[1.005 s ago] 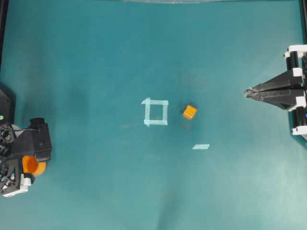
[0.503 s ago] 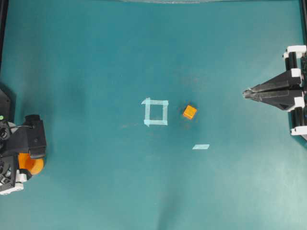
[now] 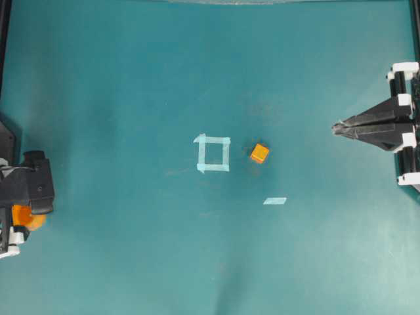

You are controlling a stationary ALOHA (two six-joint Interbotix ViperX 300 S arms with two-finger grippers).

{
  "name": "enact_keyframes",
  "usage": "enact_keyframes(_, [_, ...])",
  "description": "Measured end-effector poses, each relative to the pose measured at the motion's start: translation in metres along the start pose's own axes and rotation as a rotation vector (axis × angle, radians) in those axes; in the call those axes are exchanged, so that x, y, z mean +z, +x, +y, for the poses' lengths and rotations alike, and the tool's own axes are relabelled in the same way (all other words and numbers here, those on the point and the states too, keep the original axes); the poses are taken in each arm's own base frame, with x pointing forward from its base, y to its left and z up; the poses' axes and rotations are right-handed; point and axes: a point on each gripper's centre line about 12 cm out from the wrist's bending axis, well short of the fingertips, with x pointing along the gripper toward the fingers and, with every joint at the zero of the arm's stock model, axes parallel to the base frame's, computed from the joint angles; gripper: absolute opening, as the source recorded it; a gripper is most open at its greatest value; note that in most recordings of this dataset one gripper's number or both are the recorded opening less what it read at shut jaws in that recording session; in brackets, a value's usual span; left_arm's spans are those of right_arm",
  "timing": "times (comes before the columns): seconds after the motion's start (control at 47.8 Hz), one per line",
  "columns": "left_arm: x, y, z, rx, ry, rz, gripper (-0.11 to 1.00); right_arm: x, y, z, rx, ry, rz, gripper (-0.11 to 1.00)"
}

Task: Lift the orange cup with left arm.
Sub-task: 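Raise the left gripper holding the orange cup off the table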

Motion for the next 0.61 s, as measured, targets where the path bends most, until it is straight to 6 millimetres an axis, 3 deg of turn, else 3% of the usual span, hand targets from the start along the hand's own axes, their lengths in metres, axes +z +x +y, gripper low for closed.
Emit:
enact_keyframes(0.335, [0.006, -0.018, -0.004, 0.037, 0.008, 0.023, 0.70, 0.000, 0.000, 0.000, 0.000, -0.003, -0.002, 0.00])
enact_keyframes(0.607, [0.026, -0.034, 0.000, 0.057, 0.050, 0.006, 0.70, -0.001, 0.000, 0.000, 0.000, -0.006, 0.002, 0.00])
